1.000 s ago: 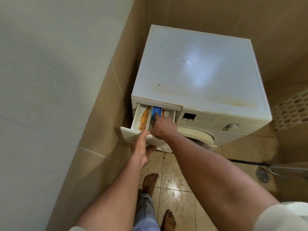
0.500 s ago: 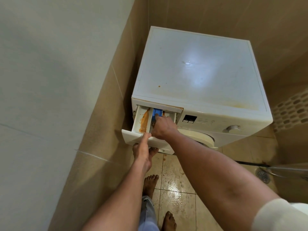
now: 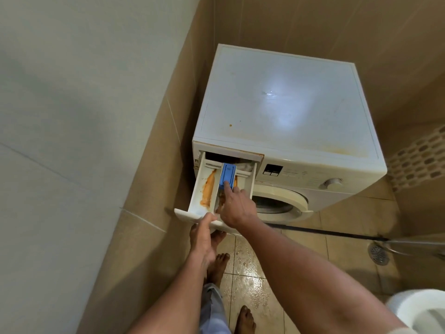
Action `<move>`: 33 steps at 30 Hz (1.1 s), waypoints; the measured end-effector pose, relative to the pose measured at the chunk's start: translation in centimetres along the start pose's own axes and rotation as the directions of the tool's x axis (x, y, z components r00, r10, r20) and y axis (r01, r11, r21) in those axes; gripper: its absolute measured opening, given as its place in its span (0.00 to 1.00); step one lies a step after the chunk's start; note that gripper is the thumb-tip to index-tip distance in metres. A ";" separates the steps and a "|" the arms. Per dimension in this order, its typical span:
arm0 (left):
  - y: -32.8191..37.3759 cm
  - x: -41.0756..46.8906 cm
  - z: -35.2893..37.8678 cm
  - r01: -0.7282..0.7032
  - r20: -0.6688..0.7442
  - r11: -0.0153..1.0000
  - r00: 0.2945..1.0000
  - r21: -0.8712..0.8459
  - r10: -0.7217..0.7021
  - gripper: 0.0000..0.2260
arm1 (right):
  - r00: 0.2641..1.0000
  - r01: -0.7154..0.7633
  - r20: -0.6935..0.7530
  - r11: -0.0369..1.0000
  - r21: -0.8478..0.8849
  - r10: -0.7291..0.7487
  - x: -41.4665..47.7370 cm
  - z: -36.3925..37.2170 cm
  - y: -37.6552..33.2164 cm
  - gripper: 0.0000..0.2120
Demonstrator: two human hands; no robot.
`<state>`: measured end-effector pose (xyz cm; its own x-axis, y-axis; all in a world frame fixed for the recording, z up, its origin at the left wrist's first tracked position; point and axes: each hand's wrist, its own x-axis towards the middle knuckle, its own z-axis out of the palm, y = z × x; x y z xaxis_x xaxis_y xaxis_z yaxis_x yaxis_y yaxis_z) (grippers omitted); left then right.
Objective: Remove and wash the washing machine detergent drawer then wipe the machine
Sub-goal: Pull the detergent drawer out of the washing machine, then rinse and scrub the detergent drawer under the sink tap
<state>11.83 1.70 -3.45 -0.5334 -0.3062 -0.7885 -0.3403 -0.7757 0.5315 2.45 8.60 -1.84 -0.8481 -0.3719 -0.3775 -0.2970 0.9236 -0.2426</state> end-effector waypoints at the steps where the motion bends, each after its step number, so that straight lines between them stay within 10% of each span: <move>1: -0.3 -0.3 -0.5 0.004 0.007 1.000 1.000 -0.005 -0.004 0.16 | 1.000 0.006 -0.022 1.000 0.023 -0.006 -1.1 0.2 0.0 0.38; 5: -1.0 -2.4 -1.4 0.027 0.006 0.999 1.000 -0.045 -0.027 0.14 | 0.963 0.035 -0.265 0.958 0.283 0.043 -5.3 -0.1 1.5 0.26; 9: -1.9 -5.5 -0.8 0.073 0.063 0.996 0.995 -0.042 -0.070 0.15 | 0.822 -0.086 -0.415 0.806 0.586 0.389 -9.6 -0.8 5.5 0.16; 15: -5.3 -9.9 4.1 0.106 0.204 0.987 0.971 0.118 -0.128 0.16 | 0.850 -0.304 0.066 0.383 0.872 0.523 -16.4 -1.5 15.1 0.35; 21: -10.2 -14.9 11.5 0.072 0.446 0.905 0.852 0.420 -0.275 0.14 | 0.814 -0.243 0.115 0.154 0.958 0.569 -24.2 -2.4 22.6 0.17; 27: -15.6 -17.5 18.1 -0.078 0.488 0.621 0.698 0.780 -0.525 0.22 | 0.592 -0.172 0.127 -0.030 0.985 0.796 -32.8 -2.4 28.7 0.16; 33: -23.0 -19.6 23.4 -0.447 0.500 0.262 0.580 0.855 -0.643 0.36 | 0.216 -0.110 0.234 -0.214 0.971 0.948 -43.2 0.0 31.7 0.13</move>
<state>12.01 38.49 7.05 -0.4778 0.5971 -0.6443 -0.5131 0.4057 0.7564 29.69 53.95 6.81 -0.3623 0.7733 -0.5203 0.5828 -0.2477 -0.7740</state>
